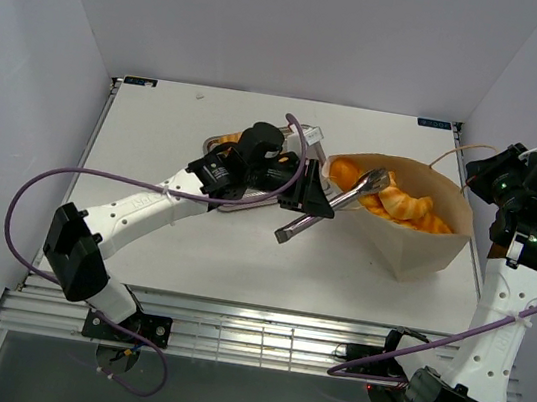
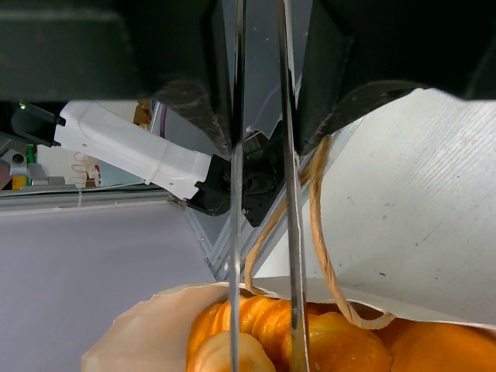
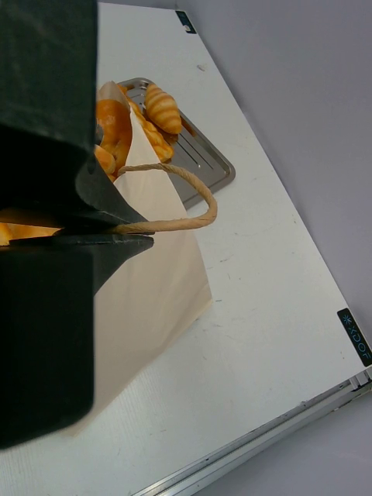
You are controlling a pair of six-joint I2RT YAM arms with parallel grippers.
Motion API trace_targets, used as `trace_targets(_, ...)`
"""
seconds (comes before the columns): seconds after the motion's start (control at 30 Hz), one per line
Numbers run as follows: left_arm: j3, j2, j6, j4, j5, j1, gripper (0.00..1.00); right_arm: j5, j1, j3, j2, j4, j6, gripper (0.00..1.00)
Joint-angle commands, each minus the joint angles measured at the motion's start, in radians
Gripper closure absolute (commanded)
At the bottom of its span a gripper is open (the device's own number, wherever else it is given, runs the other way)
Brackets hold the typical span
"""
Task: Place the fake bread into the paper bag
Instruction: Place the fake bread in the paper bag.
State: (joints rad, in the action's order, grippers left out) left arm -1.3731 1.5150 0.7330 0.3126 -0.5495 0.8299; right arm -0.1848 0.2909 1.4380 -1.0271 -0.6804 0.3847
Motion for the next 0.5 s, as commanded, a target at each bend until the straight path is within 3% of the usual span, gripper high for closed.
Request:
trace_targets(0.0, -0.084, -0.004, -0.001, -0.059, -0.026, 0.006, 0.51, 0.005, 0.004, 0.045, 0.021, 0.065, -0.003, 0.92)
trace_targets(0.17, -0.099, 0.001, -0.003, -0.081, -0.050, 0.006, 0.45, 0.010, 0.004, 0.050, 0.019, 0.064, -0.006, 0.92)
trace_targets(0.47, -0.109, -0.048, -0.036, -0.044, -0.026, 0.003, 0.44, 0.007, 0.004, 0.052, 0.016, 0.062, -0.006, 0.92)
